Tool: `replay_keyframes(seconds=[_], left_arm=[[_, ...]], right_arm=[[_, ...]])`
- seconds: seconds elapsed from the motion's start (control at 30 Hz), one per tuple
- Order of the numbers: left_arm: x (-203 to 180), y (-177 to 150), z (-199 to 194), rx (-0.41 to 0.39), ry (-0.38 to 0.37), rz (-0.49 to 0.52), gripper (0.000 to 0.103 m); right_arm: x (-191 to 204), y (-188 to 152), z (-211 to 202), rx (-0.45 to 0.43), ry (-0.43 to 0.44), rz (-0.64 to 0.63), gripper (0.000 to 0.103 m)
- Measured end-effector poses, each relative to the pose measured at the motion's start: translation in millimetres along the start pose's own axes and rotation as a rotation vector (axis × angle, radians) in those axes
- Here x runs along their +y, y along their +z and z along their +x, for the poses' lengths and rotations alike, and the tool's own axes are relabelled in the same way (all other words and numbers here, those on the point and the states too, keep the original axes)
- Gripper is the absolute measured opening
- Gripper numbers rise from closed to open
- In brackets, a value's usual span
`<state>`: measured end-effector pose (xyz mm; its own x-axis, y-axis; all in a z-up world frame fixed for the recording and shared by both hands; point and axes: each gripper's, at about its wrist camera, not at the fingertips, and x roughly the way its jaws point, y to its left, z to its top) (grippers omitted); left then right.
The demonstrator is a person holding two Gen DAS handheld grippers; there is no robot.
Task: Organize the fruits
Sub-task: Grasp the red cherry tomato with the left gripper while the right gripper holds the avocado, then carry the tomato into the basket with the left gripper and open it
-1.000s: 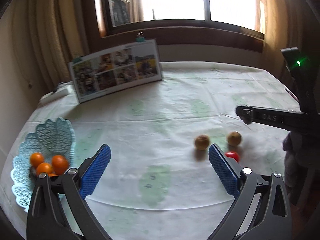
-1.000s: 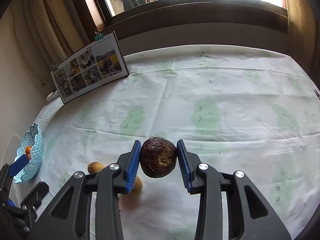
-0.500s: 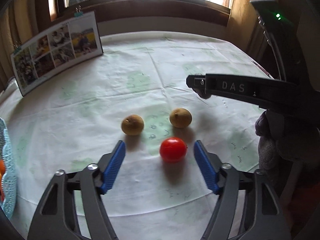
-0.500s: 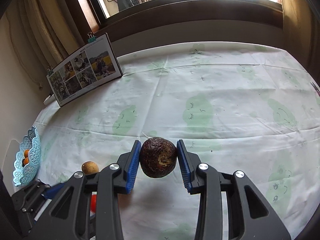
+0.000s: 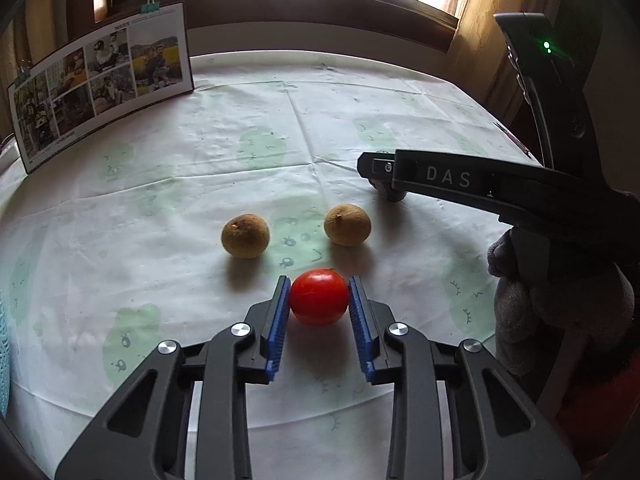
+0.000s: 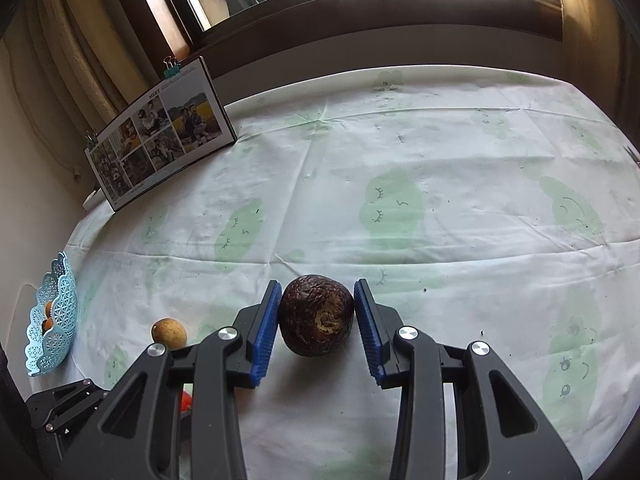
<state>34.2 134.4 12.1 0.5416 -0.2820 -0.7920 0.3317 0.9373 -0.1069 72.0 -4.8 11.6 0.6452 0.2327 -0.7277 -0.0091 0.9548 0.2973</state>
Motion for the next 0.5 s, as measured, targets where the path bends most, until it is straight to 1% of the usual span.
replay_keyframes(seconds=[0.23, 0.37, 0.5], left_arm=[[3.6, 1.6, -23.7, -0.067, 0.069, 0.013, 0.03], [11.0, 3.0, -36.9, -0.098, 0.085, -0.012, 0.03], [23.2, 3.2, -49.3, -0.13, 0.123, -0.045, 0.03]], right_arm=[[0.7, -1.2, 5.8, 0.017, 0.008, -0.005, 0.042], [4.1, -1.7, 6.7, 0.018, 0.004, -0.024, 0.045], [5.7, -2.2, 6.2, 0.019, 0.0, -0.037, 0.046]])
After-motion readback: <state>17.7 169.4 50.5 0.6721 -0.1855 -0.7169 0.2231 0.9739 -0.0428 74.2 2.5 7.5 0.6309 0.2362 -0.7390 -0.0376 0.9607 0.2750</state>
